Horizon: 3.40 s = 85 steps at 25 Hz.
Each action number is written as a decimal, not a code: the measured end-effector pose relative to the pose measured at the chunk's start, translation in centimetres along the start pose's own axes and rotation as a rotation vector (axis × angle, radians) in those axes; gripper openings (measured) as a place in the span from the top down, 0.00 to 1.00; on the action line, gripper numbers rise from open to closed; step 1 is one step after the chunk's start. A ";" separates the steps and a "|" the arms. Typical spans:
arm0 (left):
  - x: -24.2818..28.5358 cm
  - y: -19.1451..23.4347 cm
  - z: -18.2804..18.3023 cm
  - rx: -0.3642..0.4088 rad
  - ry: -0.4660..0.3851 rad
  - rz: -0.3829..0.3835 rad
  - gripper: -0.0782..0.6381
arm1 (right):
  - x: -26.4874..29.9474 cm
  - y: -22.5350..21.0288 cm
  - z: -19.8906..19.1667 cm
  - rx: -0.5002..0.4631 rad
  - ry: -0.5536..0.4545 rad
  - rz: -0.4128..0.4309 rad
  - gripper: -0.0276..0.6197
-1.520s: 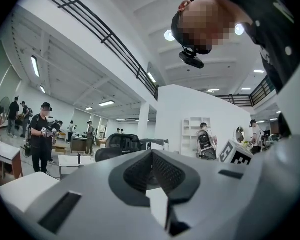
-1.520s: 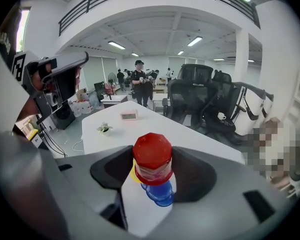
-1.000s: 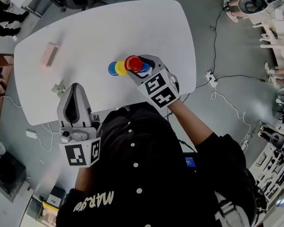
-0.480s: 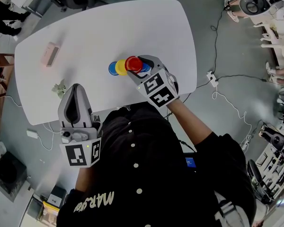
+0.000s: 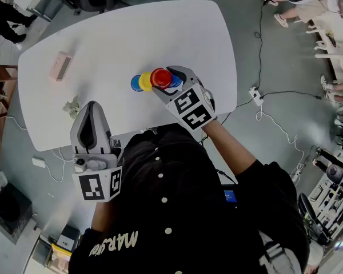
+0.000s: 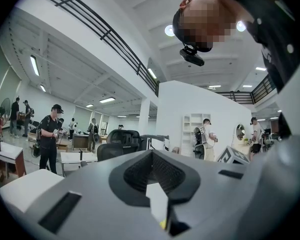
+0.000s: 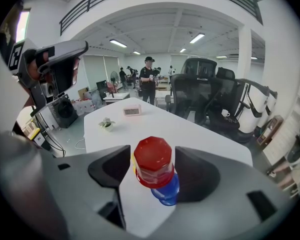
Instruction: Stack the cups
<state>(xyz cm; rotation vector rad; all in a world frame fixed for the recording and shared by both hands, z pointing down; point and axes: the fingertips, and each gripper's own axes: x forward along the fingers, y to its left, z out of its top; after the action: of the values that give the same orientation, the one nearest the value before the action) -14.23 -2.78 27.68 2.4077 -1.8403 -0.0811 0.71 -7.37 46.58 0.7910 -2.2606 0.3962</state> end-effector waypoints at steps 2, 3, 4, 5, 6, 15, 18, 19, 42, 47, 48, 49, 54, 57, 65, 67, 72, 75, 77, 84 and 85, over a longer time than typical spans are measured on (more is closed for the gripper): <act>0.0 -0.1 0.1 -0.001 -0.004 -0.001 0.88 | -0.3 0.0 0.3 -0.002 -0.009 -0.001 0.51; 0.0 -0.1 0.2 0.000 -0.007 -0.002 0.88 | -0.6 0.0 0.5 -0.003 -0.015 -0.001 0.51; 0.0 -0.1 0.3 0.003 -0.010 -0.004 0.88 | -0.9 0.1 0.8 -0.005 -0.023 0.001 0.51; -0.1 -0.2 0.4 0.007 -0.014 -0.005 0.88 | -1.3 0.2 1.2 -0.007 -0.032 0.005 0.51; -0.1 -0.2 0.5 0.012 -0.019 -0.007 0.88 | -1.8 0.3 1.6 -0.008 -0.042 0.008 0.51; -0.1 -0.4 1.8 0.015 -0.062 -0.018 0.88 | -6.9 0.8 5.8 0.035 -0.256 0.068 0.56; -0.1 -0.3 1.9 0.024 -0.072 -0.021 0.88 | -9.2 0.5 8.0 0.080 -0.409 0.090 0.64; -0.1 -0.4 2.0 0.029 -0.076 -0.022 0.88 | -10.1 0.3 8.6 0.092 -0.458 0.086 0.68; 0.0 0.9 4.5 0.071 -0.121 -0.036 0.88 | -26.0 -7.4 10.5 0.194 -1.023 -0.264 0.95; 0.1 1.8 5.1 0.078 -0.121 -0.024 0.88 | -27.7 -8.8 9.9 0.219 -1.035 -0.344 0.95; 0.1 2.0 5.0 0.083 -0.117 -0.020 0.88 | -27.8 -9.0 9.7 0.217 -1.030 -0.360 0.95; 0.0 2.1 5.0 0.087 -0.112 -0.015 0.88 | -28.0 -9.1 9.5 0.214 -1.025 -0.378 0.95; -0.5 2.8 4.4 0.097 -0.096 0.017 0.88 | -28.8 -10.0 8.4 0.207 -1.020 -0.466 0.95; -0.9 3.4 4.2 0.100 -0.096 0.042 0.88 | -28.7 -10.4 8.0 0.204 -1.007 -0.495 0.95; -1.1 3.5 5.0 0.114 -0.126 0.057 0.88 | -27.2 -10.2 7.2 0.215 -0.945 -0.497 0.95; -1.2 3.3 5.1 0.117 -0.128 0.051 0.88 | -27.1 -10.0 7.1 0.210 -0.935 -0.496 0.95; -1.3 3.0 5.1 0.126 -0.125 0.044 0.88 | -26.8 -9.5 7.1 0.195 -0.919 -0.498 0.95; -1.1 2.9 4.9 0.124 -0.118 0.037 0.88 | -26.3 -9.4 7.0 0.179 -0.894 -0.509 0.95; -1.0 2.9 4.7 0.124 -0.114 0.034 0.88 | -25.9 -9.3 7.1 0.173 -0.885 -0.508 0.95; -0.6 3.3 4.7 0.119 -0.114 0.031 0.88 | -25.2 -9.3 7.6 0.162 -0.874 -0.505 0.95; -0.5 3.3 4.7 0.119 -0.113 0.031 0.88 | -25.1 -9.3 7.7 0.161 -0.872 -0.505 0.95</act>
<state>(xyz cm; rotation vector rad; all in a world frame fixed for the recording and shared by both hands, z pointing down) -18.06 -3.39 23.39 2.5007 -1.9834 -0.1109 16.98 -7.49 24.00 1.8382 -2.6598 -0.0358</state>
